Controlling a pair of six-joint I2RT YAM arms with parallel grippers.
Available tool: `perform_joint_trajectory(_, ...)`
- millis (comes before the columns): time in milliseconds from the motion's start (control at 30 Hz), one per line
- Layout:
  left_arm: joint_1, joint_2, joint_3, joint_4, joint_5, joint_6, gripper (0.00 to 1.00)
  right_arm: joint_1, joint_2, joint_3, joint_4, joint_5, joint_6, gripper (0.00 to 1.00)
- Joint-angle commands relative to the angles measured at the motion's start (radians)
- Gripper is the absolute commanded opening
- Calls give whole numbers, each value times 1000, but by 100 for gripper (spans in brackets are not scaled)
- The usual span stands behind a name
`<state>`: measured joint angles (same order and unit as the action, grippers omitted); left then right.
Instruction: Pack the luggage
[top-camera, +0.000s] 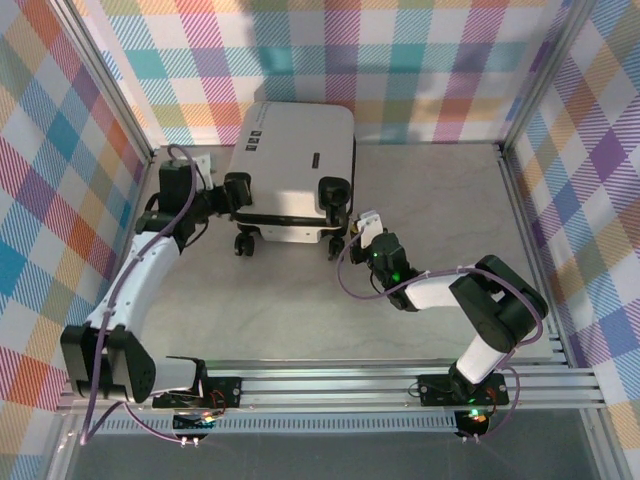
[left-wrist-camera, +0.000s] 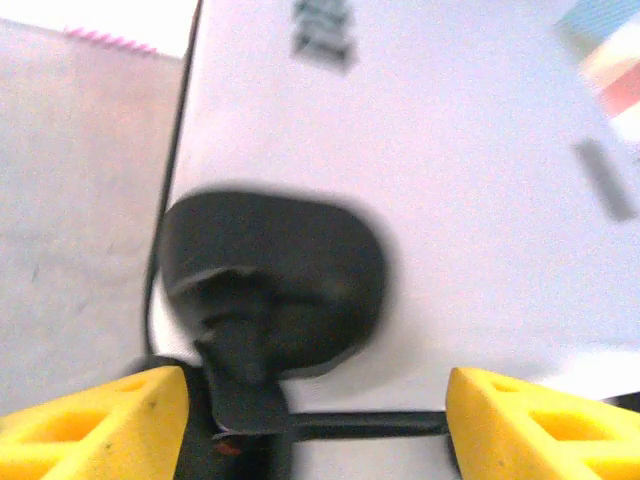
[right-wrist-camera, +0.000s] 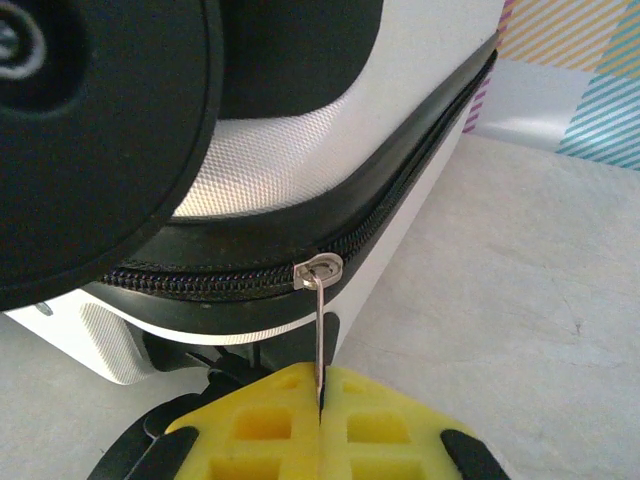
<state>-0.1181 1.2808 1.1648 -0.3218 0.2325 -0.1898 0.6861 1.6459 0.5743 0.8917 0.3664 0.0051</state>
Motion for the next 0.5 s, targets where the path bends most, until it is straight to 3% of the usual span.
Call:
perform_joint_trajectory(0, -72, -74, 58, -49, 1, -82, 71, 18, -30, 4, 14, -13, -8, 0)
perform_joint_trajectory(100, -167, -70, 72, -110, -32, -218, 71, 17, -37, -11, 32, -29, -8, 0)
perform_joint_trajectory(200, -338, -57, 58, -103, -132, -301, 71, 15, -35, -14, 38, -36, -14, 0)
perform_joint_trajectory(333, -511, 56, 138, -163, -251, -318, 72, 9, -32, -20, 55, -44, -15, 0)
perform_joint_trajectory(467, -601, 198, 229, -189, -293, -320, 73, -3, -37, -28, 61, -53, -8, 0)
